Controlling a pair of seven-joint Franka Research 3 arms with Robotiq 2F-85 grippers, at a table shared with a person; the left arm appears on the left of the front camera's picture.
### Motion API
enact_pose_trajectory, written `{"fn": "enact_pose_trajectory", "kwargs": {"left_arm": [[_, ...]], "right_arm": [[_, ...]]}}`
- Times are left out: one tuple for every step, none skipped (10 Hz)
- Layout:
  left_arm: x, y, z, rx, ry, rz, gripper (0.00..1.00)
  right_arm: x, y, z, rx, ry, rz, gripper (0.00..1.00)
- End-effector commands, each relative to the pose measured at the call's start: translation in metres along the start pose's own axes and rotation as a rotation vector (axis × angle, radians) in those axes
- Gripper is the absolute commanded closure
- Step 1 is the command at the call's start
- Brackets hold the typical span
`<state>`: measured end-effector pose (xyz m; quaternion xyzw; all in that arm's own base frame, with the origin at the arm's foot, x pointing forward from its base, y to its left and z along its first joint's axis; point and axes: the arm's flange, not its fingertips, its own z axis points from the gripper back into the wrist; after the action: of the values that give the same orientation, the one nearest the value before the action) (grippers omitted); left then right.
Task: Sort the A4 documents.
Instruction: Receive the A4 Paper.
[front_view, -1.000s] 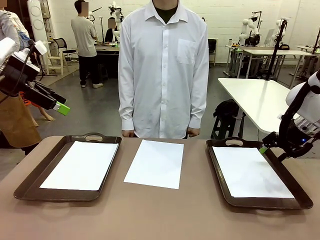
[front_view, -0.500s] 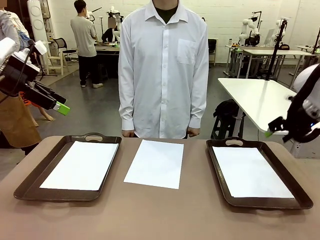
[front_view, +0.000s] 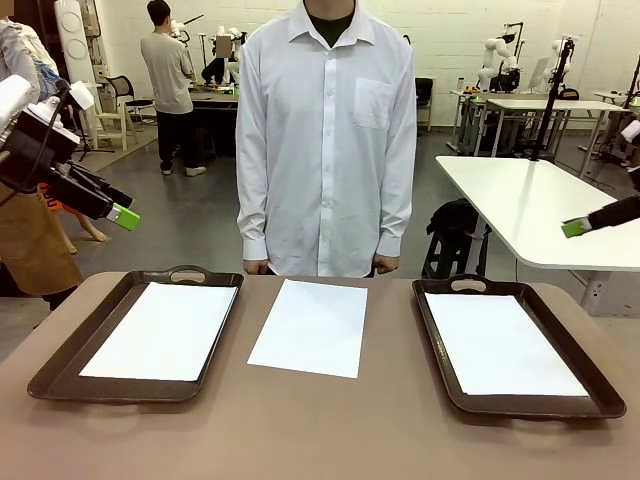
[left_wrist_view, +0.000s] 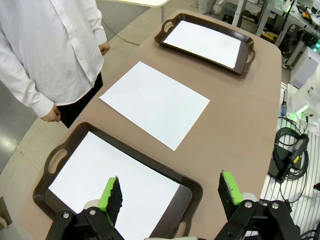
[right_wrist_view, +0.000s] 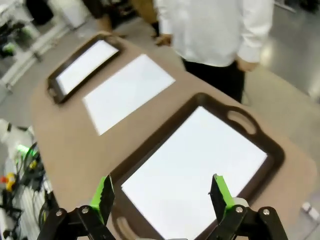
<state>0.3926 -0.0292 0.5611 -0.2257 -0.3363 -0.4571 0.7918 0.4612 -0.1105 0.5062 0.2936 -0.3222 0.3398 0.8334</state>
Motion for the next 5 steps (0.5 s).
{"fn": "enact_pose_trajectory", "kwargs": {"left_arm": [[-0.001, 0.001, 0.0, -0.011, -0.015, -0.003, 0.0], [-0.001, 0.001, 0.0, -0.011, -0.015, -0.003, 0.0], [-0.001, 0.001, 0.0, -0.011, -0.015, -0.003, 0.0], [-0.001, 0.001, 0.0, -0.011, -0.015, -0.003, 0.0], [-0.001, 0.001, 0.0, -0.011, -0.015, -0.003, 0.0]], "right_arm": [[-0.018, -0.004, 0.005, 0.035, -0.033, 0.077, 0.0], [-0.021, 0.004, 0.007, 0.017, -0.057, 0.117, 0.0], [-0.022, 0.011, 0.008, 0.023, -0.063, 0.145, 0.0], [-0.019, 0.017, 0.011, 0.055, -0.059, 0.164, 0.0], [-0.015, 0.024, 0.015, 0.095, -0.048, 0.192, 0.0]]}}
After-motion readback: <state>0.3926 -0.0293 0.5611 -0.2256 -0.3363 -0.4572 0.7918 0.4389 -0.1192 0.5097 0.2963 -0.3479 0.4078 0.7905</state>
